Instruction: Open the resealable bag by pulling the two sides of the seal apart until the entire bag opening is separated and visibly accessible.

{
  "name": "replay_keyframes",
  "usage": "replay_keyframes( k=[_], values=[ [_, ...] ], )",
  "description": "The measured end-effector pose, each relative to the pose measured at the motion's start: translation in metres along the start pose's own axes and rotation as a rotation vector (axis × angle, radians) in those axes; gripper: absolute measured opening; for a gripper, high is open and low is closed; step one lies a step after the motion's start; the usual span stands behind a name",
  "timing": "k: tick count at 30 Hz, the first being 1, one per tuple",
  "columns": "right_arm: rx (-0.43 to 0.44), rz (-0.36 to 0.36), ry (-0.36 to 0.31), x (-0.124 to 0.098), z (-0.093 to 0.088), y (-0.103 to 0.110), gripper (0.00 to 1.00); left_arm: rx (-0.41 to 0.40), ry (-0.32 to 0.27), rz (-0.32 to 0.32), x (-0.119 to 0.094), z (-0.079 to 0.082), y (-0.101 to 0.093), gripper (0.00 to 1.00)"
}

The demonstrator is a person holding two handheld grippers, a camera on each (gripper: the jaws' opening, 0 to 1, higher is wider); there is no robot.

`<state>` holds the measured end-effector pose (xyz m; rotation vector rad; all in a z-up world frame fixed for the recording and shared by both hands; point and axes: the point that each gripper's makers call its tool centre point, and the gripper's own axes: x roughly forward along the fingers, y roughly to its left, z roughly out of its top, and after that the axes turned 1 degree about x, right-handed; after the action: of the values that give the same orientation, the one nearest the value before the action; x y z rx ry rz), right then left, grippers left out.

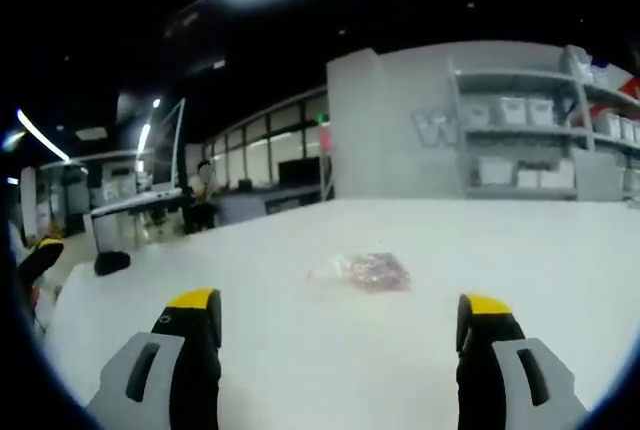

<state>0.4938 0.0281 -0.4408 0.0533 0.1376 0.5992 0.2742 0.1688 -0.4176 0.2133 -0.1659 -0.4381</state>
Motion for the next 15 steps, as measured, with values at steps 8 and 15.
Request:
replay_keyframes(
  k=[8, 15],
  values=[
    [-0.015, -0.003, -0.017, -0.02, 0.002, 0.003, 1.0, -0.003, -0.001, -0.003, 0.0, -0.001, -0.001, 1.0],
    [-0.019, -0.005, -0.03, -0.038, 0.004, 0.005, 1.0, -0.004, -0.002, -0.004, 0.0, -0.001, -0.001, 1.0]
  ],
)
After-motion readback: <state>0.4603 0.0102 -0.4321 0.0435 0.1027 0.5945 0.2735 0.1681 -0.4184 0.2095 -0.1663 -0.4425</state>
